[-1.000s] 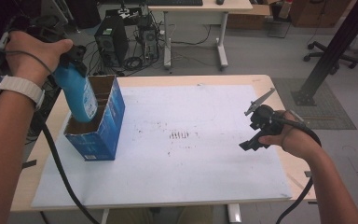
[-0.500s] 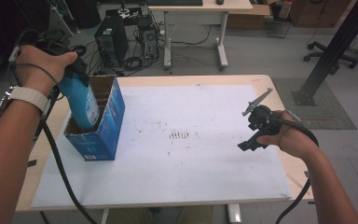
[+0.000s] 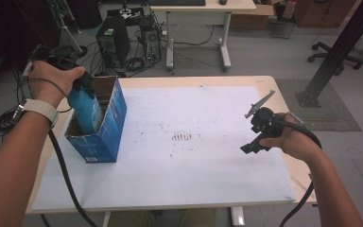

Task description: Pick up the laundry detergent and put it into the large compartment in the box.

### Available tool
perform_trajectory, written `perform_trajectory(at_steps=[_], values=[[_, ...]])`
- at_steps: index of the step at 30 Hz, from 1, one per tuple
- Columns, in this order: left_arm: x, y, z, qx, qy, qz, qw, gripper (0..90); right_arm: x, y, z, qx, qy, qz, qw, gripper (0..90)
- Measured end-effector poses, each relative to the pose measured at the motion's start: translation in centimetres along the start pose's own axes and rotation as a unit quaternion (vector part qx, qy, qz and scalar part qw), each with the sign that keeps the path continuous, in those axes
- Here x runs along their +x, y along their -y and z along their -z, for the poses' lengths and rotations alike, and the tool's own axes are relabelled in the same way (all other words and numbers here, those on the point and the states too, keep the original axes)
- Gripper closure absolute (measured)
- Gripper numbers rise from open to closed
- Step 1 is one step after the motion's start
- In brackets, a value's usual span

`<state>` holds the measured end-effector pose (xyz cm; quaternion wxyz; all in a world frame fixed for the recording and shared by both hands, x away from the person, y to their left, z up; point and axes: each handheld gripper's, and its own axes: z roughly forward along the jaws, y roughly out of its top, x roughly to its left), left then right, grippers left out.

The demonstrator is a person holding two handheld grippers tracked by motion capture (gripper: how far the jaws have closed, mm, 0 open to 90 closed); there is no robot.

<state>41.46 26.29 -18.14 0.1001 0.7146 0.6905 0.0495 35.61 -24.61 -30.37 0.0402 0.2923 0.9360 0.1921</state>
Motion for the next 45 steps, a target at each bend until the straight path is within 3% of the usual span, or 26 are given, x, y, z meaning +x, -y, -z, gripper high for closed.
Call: perform_trajectory(at_steps=[14,22,45], values=[[0.3,0.1,-2.9,0.0,-0.011,-0.005,0.9999,37.5,0.0,0.2,-0.5,0.007,-0.004,-0.004,1.0,10.9],[0.5,0.3,-4.5,0.0,-0.006,-0.009,0.9999,37.5,-0.1,0.2,-0.6,0.008,-0.004,-0.006,0.9999,10.8],[1.0,0.7,-7.5,0.005,-0.007,-0.016,0.9998,37.4,-0.1,0.6,-0.9,0.012,-0.006,-0.012,0.9998,10.9]])
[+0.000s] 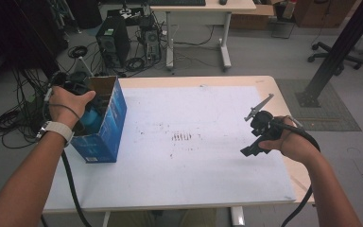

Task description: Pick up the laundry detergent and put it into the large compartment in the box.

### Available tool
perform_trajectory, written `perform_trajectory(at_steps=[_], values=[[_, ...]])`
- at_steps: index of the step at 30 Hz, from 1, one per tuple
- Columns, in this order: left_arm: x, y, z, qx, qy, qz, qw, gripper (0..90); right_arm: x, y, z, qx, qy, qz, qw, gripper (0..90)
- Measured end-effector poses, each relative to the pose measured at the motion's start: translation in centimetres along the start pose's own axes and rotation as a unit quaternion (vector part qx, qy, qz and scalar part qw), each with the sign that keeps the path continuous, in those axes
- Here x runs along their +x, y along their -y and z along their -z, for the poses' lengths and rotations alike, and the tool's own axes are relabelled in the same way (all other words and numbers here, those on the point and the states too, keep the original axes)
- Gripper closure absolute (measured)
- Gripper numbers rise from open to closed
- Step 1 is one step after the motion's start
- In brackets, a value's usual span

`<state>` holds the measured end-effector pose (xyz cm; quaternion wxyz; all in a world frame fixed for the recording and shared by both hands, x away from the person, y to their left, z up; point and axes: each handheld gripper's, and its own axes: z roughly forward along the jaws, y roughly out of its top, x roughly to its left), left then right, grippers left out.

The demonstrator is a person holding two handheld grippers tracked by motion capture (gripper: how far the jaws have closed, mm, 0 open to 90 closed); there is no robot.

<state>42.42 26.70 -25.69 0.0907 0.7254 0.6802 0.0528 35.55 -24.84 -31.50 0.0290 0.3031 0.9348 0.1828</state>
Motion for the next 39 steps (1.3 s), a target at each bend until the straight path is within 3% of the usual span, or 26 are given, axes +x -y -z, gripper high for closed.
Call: perform_trajectory(at_steps=[15,39], values=[[0.1,0.3,-1.5,0.008,0.001,-0.005,1.0,37.4,0.0,-0.1,-0.3,0.001,-0.002,0.0,1.0,10.8],[0.7,-0.1,-1.9,0.008,0.007,-0.004,0.9999,36.7,0.0,-0.1,-0.6,0.004,-0.004,-0.002,1.0,10.8]])
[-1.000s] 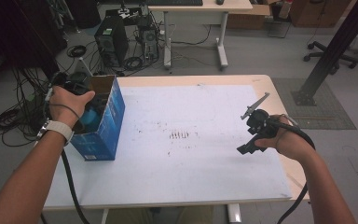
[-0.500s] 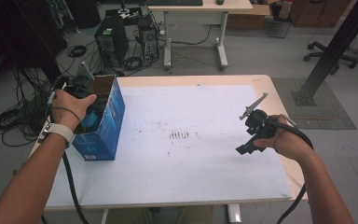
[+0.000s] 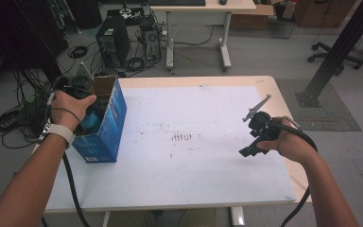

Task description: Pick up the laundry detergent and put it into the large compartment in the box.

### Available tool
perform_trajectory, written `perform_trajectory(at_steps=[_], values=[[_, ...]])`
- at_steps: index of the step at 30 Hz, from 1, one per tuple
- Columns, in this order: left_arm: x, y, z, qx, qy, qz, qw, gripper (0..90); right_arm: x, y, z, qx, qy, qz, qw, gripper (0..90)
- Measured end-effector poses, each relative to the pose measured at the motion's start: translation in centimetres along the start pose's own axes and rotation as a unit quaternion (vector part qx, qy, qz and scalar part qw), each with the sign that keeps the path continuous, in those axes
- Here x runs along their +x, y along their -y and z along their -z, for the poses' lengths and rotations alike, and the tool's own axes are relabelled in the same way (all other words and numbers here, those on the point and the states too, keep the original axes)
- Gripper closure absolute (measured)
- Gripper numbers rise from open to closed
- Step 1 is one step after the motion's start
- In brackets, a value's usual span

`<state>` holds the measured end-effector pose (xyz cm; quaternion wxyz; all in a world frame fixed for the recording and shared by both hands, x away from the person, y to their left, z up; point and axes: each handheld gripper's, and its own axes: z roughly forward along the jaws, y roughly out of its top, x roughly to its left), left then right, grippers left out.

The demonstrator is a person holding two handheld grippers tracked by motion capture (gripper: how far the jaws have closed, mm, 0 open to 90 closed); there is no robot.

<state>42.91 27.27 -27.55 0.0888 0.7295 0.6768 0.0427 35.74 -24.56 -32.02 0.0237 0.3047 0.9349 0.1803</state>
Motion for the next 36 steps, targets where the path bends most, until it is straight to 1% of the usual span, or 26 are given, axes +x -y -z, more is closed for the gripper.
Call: perform_trajectory(at_steps=[4,9,15,22,29,33,36], values=[[0.0,-0.04,-0.15,-0.002,-0.006,0.0,1.0,34.8,0.03,0.08,-0.02,0.001,0.0,-0.001,1.0,10.8],[0.0,-0.11,-0.25,-0.002,-0.006,-0.001,1.0,33.8,-0.01,0.2,0.06,0.002,0.001,-0.003,1.0,10.8],[0.06,-0.11,-0.32,-0.001,-0.007,0.0,1.0,30.0,0.04,0.1,0.0,0.003,0.001,-0.003,1.0,10.8],[0.09,-0.07,-0.34,-0.002,-0.001,-0.005,1.0,25.4,0.1,-0.08,-0.1,0.003,0.0,0.0,1.0,10.8],[0.18,-0.03,-0.27,-0.003,0.005,-0.005,1.0,24.6,0.14,0.06,-0.02,0.002,0.001,-0.001,1.0,10.8],[0.17,-0.01,-0.2,-0.005,0.005,-0.013,0.9999,24.4,0.15,0.17,-0.03,0.003,0.001,-0.002,1.0,10.8],[0.18,0.02,-0.14,-0.006,0.006,-0.01,0.9999,24.4,0.18,0.18,-0.02,0.002,0.0,-0.003,1.0,10.8]])
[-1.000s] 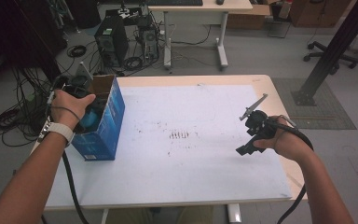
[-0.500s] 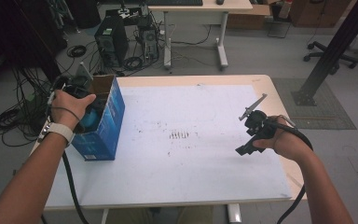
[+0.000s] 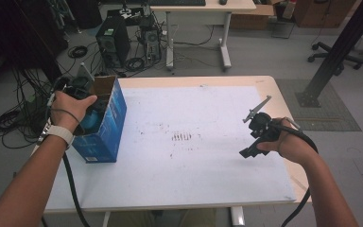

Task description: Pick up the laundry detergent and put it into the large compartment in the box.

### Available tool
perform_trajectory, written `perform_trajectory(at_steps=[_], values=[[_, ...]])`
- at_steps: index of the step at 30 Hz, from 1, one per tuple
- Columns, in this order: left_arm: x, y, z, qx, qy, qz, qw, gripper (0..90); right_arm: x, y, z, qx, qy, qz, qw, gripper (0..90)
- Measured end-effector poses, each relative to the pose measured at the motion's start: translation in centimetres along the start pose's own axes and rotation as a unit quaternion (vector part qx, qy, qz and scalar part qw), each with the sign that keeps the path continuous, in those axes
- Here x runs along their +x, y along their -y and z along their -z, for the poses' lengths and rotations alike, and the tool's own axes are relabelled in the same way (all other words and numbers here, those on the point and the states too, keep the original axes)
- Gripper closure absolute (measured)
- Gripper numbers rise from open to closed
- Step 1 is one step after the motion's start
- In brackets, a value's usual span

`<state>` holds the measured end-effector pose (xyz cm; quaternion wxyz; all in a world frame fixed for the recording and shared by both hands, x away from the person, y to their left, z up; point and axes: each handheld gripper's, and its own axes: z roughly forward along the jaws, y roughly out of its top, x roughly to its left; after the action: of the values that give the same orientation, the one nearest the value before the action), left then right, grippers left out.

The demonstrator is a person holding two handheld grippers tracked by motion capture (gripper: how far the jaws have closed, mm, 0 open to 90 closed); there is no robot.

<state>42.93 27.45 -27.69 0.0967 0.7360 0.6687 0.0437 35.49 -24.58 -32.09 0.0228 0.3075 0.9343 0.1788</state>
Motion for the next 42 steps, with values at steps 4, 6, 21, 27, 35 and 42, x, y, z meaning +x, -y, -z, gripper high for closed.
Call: perform_trajectory(at_steps=[4,6,21,27,35,42], values=[[0.0,0.0,0.2,-0.002,0.002,-0.003,1.0,24.3,0.0,0.0,0.1,0.0,0.001,0.002,1.0,10.8],[0.0,0.1,0.2,-0.003,0.003,-0.003,1.0,24.3,0.1,0.0,0.1,-0.001,0.001,0.0,1.0,10.8],[-0.1,0.4,0.9,-0.011,0.013,-0.013,0.9998,20.8,0.4,-0.2,0.3,-0.002,0.003,0.004,1.0,10.8],[-0.1,0.5,1.1,-0.014,0.013,-0.013,0.9997,20.2,0.5,-0.3,0.4,-0.003,0.003,0.006,1.0,10.8],[-0.1,0.6,1.6,-0.017,0.017,-0.014,0.9996,16.9,0.5,-0.3,0.5,-0.004,0.004,0.006,1.0,10.8],[-0.5,0.5,2.3,-0.018,0.022,-0.02,0.9994,14.2,0.7,-0.2,0.7,-0.006,0.005,0.007,0.9999,10.8]])
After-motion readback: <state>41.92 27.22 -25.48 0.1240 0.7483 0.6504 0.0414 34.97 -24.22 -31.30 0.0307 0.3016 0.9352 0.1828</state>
